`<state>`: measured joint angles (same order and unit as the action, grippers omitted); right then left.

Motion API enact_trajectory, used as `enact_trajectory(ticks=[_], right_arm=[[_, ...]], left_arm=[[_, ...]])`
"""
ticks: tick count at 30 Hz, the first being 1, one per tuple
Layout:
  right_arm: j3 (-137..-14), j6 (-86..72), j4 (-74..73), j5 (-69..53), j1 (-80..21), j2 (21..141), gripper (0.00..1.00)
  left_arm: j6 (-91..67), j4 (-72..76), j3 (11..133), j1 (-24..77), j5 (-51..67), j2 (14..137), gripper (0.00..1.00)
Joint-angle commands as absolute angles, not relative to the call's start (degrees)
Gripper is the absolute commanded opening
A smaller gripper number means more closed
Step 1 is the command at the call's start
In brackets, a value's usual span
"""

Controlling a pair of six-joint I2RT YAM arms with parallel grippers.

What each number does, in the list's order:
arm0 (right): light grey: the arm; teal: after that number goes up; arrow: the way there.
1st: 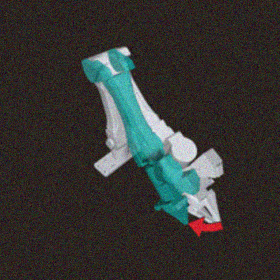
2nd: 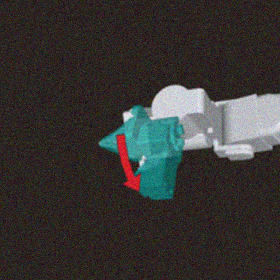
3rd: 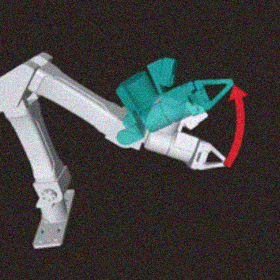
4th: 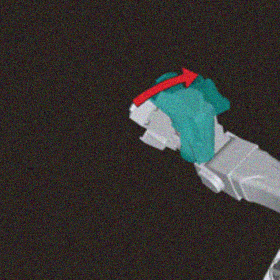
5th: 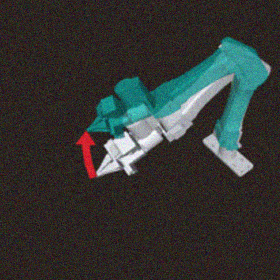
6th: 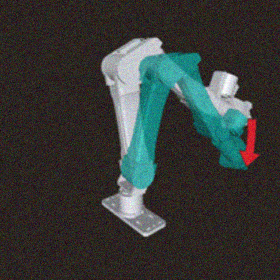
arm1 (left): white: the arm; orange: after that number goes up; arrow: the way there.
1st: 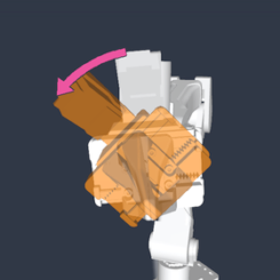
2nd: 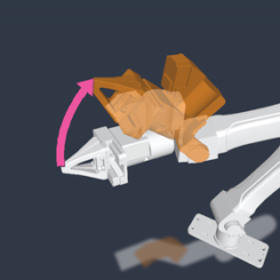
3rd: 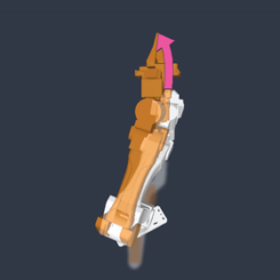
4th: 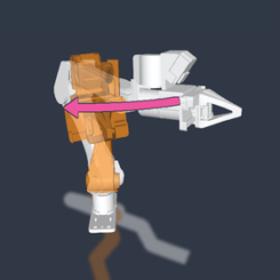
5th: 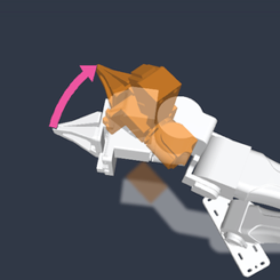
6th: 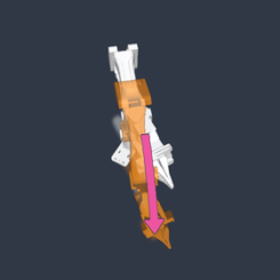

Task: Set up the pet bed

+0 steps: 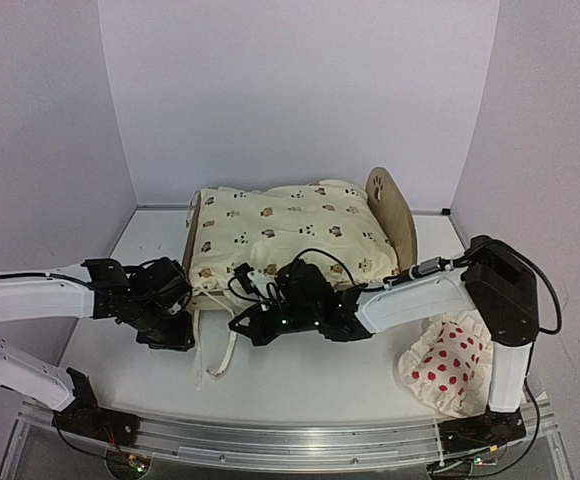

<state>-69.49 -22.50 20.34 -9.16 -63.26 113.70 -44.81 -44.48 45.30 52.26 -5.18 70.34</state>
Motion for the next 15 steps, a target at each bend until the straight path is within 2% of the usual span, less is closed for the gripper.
enact_trajectory(ticks=[1, 6, 15], right_arm=[[-69.73, -21.85, 16.59, -8.09, -63.19, 116.62, 0.0], [-69.98, -17.88, 12.24, -2.25, -63.22, 115.77, 0.0], [-70.48, -15.79, 8.16, -0.32, -63.22, 114.51, 0.0]], left_arm=[[-45.46, -44.5, 46.01, 55.01, -3.41, 73.86, 0.36], [-46.63, -45.67, 46.87, 57.79, -4.15, 77.87, 0.36], [-48.08, -45.77, 46.08, 58.66, -7.93, 81.99, 0.32]])
